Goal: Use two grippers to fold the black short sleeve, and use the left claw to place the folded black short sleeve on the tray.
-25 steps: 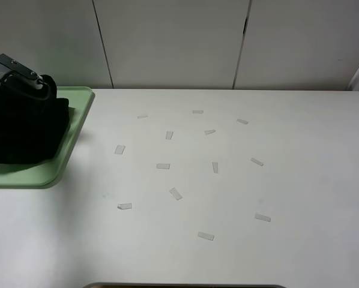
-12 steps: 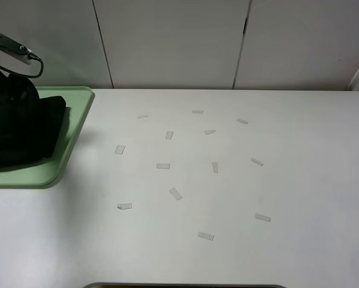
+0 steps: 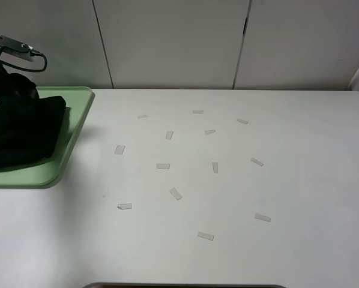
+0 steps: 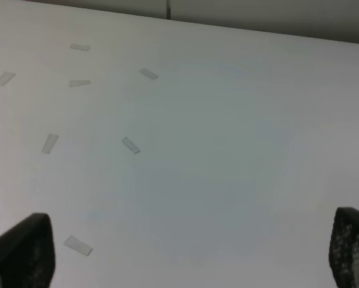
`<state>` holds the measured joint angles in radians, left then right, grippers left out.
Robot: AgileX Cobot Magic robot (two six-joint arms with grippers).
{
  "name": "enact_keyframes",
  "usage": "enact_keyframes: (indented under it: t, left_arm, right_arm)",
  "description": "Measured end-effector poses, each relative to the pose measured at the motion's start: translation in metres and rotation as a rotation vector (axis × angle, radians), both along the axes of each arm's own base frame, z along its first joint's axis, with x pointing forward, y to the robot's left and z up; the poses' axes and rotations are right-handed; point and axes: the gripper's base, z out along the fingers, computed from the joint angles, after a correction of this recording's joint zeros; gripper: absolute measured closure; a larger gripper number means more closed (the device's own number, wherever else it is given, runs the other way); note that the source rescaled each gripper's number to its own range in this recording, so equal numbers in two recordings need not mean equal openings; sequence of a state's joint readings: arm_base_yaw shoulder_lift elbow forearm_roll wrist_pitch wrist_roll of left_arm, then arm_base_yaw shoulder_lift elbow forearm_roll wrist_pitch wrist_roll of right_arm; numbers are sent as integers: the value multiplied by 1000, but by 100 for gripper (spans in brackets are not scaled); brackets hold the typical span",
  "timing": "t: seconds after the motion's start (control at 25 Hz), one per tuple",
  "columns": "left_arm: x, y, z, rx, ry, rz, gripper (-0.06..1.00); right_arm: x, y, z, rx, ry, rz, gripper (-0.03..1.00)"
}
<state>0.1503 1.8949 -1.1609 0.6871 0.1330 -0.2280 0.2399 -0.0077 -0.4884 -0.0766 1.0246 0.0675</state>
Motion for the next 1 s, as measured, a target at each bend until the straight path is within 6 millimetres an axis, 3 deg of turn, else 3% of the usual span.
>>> enact_keyframes:
  t: [0.36,0.52,1.0]
  left_arm:
    - [20,-9,-62,-106,-18,-68,-5]
    - [25,-15,-79,-133,-27,-106,-5]
    - [26,-19,-77,-133,-34,-117,-5]
  right_arm:
    - [0,0,0,0,0,0,-3]
    - [0,0,0,0,0,0,-3]
    - [0,0,0,0,0,0,-3]
